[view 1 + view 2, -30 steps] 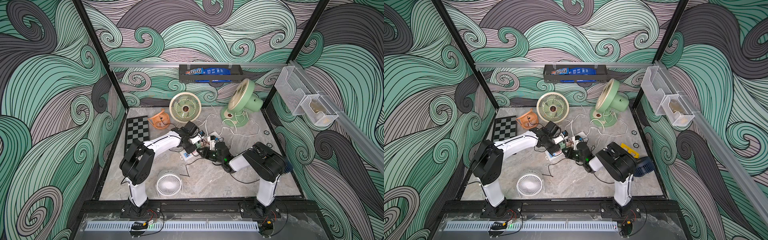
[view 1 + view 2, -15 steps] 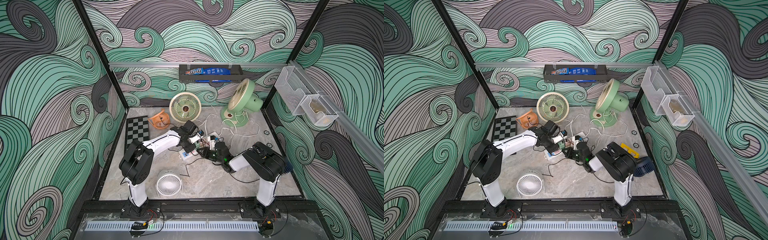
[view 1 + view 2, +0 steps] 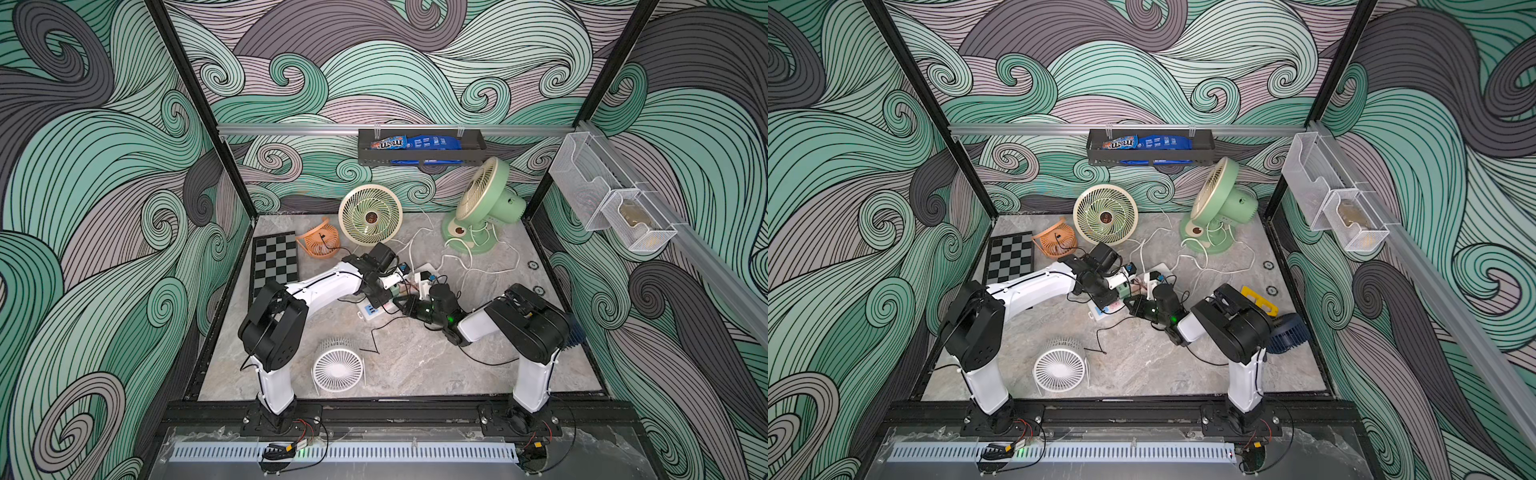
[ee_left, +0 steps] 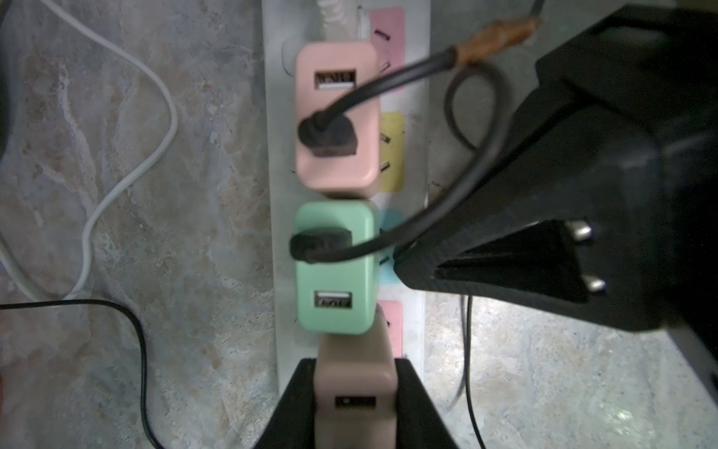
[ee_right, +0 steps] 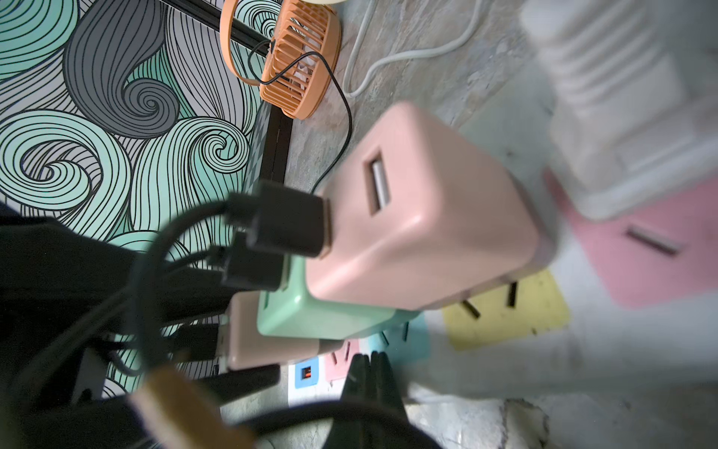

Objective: Unplug the desk fan from the power strip
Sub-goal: Remove the plug from the socket.

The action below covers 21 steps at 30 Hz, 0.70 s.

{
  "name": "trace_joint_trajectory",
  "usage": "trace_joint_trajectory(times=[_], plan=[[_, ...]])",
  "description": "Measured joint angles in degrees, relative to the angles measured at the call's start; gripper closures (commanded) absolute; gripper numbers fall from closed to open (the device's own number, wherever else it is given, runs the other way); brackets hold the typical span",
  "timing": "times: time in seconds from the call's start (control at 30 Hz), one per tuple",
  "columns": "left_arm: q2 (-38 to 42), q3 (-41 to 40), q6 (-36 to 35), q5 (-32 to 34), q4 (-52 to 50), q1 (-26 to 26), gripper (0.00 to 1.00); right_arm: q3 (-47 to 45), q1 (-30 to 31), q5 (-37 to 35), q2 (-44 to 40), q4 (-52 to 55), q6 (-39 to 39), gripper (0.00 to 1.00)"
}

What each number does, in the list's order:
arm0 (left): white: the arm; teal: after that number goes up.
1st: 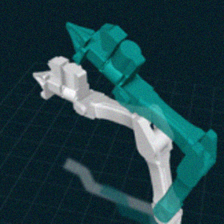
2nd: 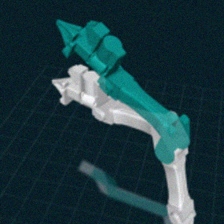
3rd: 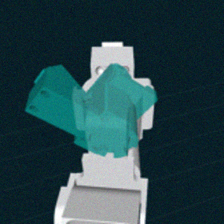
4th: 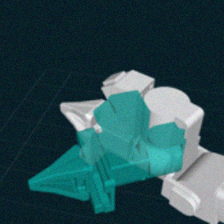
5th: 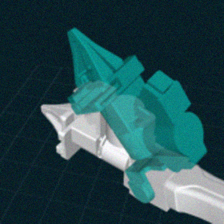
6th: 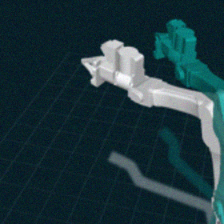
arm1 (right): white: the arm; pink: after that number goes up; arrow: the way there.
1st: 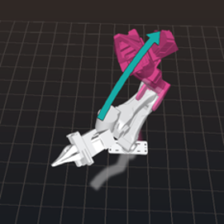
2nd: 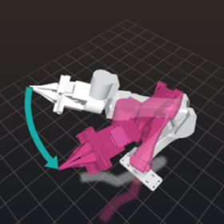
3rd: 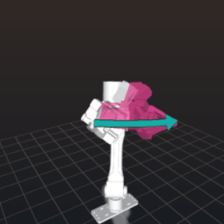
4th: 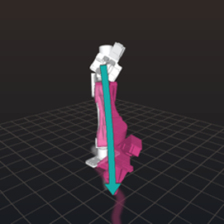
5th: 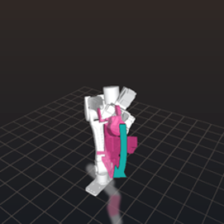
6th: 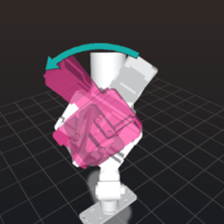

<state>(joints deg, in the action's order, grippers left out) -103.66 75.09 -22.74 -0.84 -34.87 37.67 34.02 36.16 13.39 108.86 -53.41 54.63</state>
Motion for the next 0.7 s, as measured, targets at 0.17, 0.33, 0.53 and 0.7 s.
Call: trace_joint_trajectory(times=[0.17,0.33,0.53,0.7], plan=[[-0.02,0.83,0.7,-3.04,-1.4,-1.31,1.0,0.02,0.0,0.0,0.0,0.0,0.0,1.0],[0.44,0.07,-0.74,-0.15,-0.44,0.13,1.0,0.11,0.04,-0.04,0.07,0.04,0.0,1.0],[0.55,1.07,0.24,-2.38,-1.84,-0.96,1.0,0.72,0.04,-0.02,0.55,0.04,-0.02,1.0],[0.7,1.62,0.59,-4.37,-2.97,-2.64,1.0,0.74,0.04,0.02,0.5,0.11,-0.42,1.0]])
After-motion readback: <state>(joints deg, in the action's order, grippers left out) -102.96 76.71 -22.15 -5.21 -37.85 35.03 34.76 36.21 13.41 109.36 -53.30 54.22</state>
